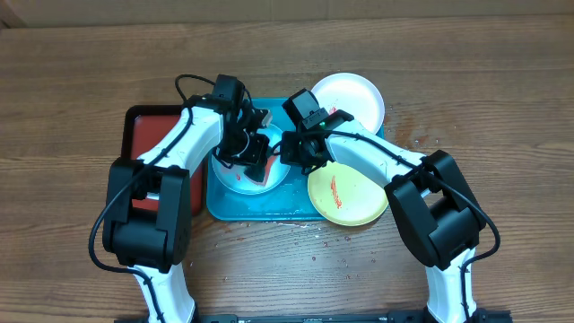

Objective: Clean dirty plates on tray and stack at the side
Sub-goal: 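Scrub the light blue plate with the sponge in the left gripper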

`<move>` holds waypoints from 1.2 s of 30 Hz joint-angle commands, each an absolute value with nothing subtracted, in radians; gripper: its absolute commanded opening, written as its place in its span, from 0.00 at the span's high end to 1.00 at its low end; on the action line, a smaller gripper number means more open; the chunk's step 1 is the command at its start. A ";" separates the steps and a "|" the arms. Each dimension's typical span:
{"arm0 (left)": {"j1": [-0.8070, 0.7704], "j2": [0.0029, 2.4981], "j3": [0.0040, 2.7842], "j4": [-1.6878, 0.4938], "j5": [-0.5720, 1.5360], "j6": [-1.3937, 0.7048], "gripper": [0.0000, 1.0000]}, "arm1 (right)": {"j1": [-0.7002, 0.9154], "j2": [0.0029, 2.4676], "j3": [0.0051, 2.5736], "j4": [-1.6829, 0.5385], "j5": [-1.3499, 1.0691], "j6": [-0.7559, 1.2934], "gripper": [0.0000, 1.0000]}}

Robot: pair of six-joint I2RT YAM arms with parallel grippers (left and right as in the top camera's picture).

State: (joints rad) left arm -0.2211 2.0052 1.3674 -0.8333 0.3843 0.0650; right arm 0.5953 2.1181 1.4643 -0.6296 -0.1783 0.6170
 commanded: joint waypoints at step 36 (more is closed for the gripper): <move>-0.217 2.008 1.361 -0.756 0.450 0.204 0.96 | 0.588 2.140 1.471 -0.634 -0.166 0.622 0.96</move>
